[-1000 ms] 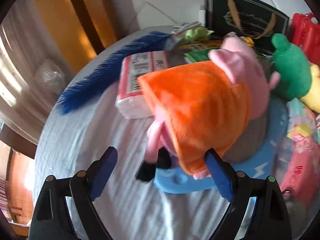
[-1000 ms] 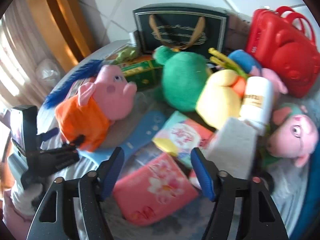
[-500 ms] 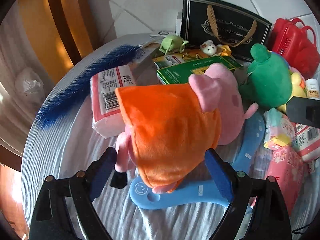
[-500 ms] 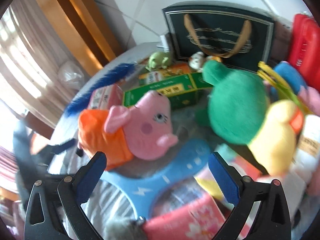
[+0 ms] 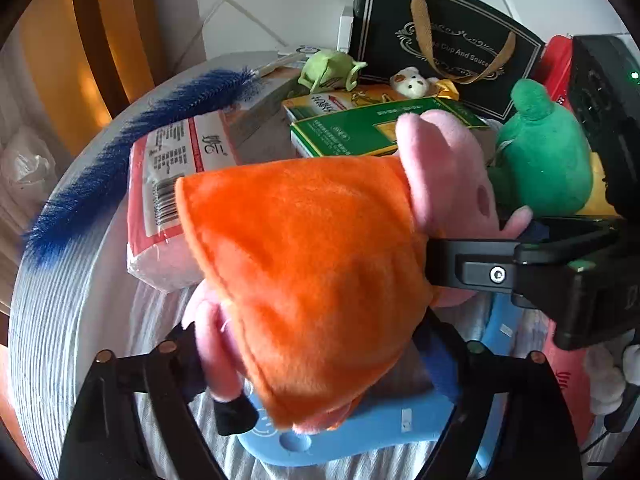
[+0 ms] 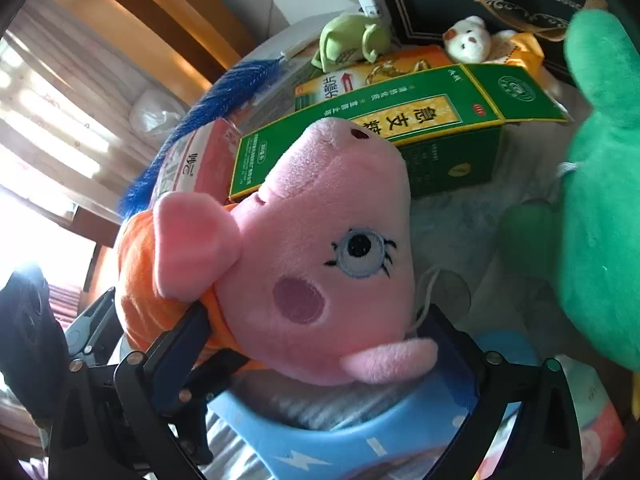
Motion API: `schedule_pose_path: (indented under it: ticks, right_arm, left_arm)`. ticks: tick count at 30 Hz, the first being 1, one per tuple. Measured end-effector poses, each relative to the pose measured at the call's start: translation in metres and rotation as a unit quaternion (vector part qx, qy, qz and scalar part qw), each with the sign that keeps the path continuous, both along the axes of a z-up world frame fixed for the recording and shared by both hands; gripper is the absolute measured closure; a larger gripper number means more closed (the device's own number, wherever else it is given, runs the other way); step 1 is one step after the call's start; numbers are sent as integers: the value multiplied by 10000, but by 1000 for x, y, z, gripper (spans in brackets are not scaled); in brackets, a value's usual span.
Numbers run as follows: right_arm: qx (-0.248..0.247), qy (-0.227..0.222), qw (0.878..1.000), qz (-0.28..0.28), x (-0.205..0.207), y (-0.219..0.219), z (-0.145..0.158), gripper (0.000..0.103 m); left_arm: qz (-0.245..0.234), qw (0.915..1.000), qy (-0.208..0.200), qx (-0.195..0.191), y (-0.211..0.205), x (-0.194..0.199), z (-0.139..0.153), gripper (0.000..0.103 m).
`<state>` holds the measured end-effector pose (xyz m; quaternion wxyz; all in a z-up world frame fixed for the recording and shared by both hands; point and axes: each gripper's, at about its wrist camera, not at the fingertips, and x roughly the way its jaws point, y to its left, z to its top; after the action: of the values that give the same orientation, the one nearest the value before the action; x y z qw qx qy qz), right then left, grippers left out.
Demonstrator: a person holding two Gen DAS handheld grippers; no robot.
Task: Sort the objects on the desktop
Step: 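Grasp the pink pig in orange dress with the right tool and lift it, then carry the orange-dress pig with the right tool and drop it into the blue bin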
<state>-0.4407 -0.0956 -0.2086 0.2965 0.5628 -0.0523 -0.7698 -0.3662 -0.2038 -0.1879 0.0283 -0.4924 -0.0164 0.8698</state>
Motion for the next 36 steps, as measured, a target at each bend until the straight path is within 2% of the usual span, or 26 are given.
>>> schedule_pose_path:
  ticks: [3, 11, 18, 23, 28, 32, 36]
  right_arm:
    - [251, 269, 9993, 65, 18, 4, 18, 21]
    - [86, 946, 9950, -298, 93, 48, 89, 24]
    - [50, 1680, 9821, -851, 176, 92, 162, 24]
    - [23, 2183, 9659, -1388, 245, 139, 208, 24]
    - [94, 2596, 9457, -1954, 302, 193, 246, 24]
    - [241, 2888, 9245, -2477, 346, 247, 275, 24]
    - [491, 3159, 8963, -3073, 394, 308, 302, 24]
  left_arm:
    - [-78, 9999, 126, 10, 5, 10, 13, 20]
    - [-451, 9960, 761, 84, 32, 71, 81, 20]
    - [-1009, 9839, 1472, 121, 74, 137, 151, 20]
    - [-1543, 9687, 1941, 117, 118, 181, 193, 20]
    - [-2106, 9487, 2351, 175, 176, 219, 228, 20]
    - [-2627, 9276, 2638, 300, 235, 243, 253, 20]
    - [-3180, 9026, 2860, 489, 301, 266, 276, 20]
